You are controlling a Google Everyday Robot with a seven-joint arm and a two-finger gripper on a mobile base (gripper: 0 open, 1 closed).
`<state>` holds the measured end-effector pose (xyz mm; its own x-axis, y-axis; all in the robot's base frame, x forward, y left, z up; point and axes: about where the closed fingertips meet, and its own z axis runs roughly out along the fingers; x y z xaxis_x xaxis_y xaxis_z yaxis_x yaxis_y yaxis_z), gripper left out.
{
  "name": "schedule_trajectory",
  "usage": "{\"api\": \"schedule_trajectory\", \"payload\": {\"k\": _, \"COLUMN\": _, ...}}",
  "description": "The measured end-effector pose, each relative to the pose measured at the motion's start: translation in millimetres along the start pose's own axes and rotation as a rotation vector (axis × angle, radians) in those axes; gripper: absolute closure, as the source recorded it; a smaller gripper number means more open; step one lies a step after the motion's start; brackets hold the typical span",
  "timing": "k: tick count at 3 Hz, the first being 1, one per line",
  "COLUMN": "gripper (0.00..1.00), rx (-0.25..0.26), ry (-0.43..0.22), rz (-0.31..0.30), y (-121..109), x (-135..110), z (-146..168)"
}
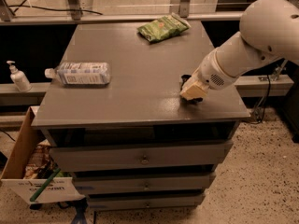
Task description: Move rxbar chocolate near green jalapeno chip bag
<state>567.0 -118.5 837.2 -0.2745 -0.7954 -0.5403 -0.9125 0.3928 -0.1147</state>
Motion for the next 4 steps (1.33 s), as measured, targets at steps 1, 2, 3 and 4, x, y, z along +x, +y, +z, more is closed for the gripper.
{"api": "schedule_trajectory", "payload": {"k": 1, "gripper": 1.0, "rx": 0.012, "ry": -0.014, "rz": -0.017, "y": 1, "x": -10, "z": -12}}
{"api": "schedule_trajectory", "payload": {"k": 2, "gripper": 1.0, "rx": 0.021, "ry": -0.022, "rz": -0.035, "y": 1, "x": -20, "z": -21}}
{"api": "schedule_trajectory", "payload": {"k": 3, "gripper": 1.0, "rx": 0.033, "ry": -0.035, "rz": -0.065, "y": -2, "x": -34, "z": -31}}
{"api": "schedule_trajectory", "payload": {"k": 4, "gripper": 1.0, "rx": 0.069, "ry": -0.047, "rz": -0.106, "y": -16, "x": -47, "z": -49}}
